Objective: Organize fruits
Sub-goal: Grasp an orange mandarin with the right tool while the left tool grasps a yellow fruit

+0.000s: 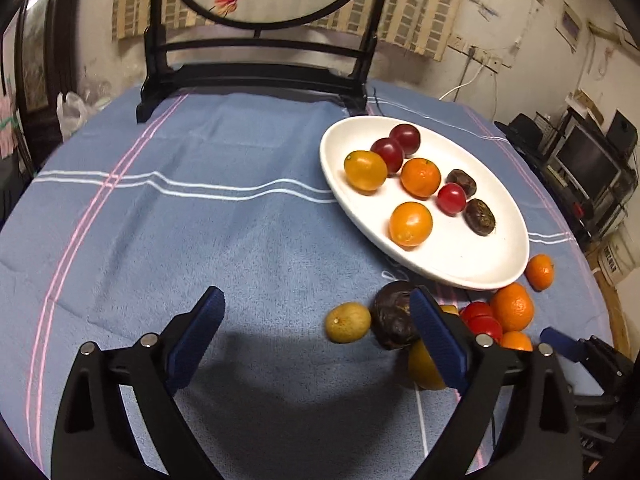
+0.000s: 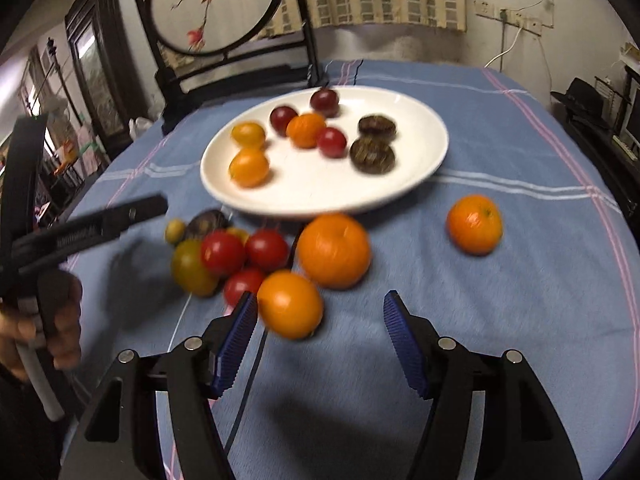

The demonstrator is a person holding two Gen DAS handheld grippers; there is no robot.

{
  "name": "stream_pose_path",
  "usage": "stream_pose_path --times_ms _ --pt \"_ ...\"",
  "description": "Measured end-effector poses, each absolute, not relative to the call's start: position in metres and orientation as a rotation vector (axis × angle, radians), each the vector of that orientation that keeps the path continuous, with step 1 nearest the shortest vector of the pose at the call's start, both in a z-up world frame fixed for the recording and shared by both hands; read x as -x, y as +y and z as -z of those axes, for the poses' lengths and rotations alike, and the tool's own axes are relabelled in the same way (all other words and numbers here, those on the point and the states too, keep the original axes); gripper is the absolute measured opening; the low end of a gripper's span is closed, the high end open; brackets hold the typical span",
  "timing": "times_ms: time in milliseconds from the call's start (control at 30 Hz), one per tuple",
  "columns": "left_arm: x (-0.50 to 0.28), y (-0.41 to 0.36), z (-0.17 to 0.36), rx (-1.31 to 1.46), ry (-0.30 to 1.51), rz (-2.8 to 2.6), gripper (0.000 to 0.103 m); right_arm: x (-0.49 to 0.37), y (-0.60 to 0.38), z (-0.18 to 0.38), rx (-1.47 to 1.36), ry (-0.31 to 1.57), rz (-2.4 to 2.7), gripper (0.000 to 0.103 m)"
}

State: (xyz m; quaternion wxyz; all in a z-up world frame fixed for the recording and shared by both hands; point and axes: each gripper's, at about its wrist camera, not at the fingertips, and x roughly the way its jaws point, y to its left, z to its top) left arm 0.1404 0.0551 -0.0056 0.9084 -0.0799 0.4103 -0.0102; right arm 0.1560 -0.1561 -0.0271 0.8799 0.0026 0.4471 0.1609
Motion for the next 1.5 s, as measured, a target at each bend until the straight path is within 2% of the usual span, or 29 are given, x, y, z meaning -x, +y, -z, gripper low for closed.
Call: stream_pose_path --times_ms 133,300,400,767,1067,1300,1433,1500 --pt "-0.14 0.054 0.005 0.147 0.838 0.02 0.092 -0.155 -0.141 0.034 0.074 0.95 -0.315 0.059" --pt "-0.143 0.054 0.013 0.143 0.871 0.037 0.092 -0.161 -0.123 0.037 0.184 0.944 -0.271 0.057" --pt "-0.143 0.053 0.015 0.152 0.89 0.06 0.092 -0.161 -0.119 0.036 0.194 0.942 -0.314 0.037" --pt "-0.135 0.034 0.015 0.094 0.889 0.103 0.092 -0.163 -0.167 0.024 -0.045 0.94 -0.335 0.037" --pt "-0.114 0.012 0.003 -0.002 0.877 0.22 0.092 -0.164 -0.171 0.023 -0.069 0.929 -0.335 0.037" --pt "-0.115 -0.008 0.023 -0.088 0.953 0.251 0.091 -0.163 -0.169 0.021 -0.06 0.923 -0.343 0.037" --pt "-0.117 -0.013 0.036 -0.127 0.997 0.254 0.071 -0.163 -0.168 0.022 -0.053 0.924 -0.337 0.037" --pt "-0.117 -0.013 0.039 -0.141 0.992 0.251 0.067 -0.164 -0.167 0.022 -0.046 0.925 -0.332 0.037"
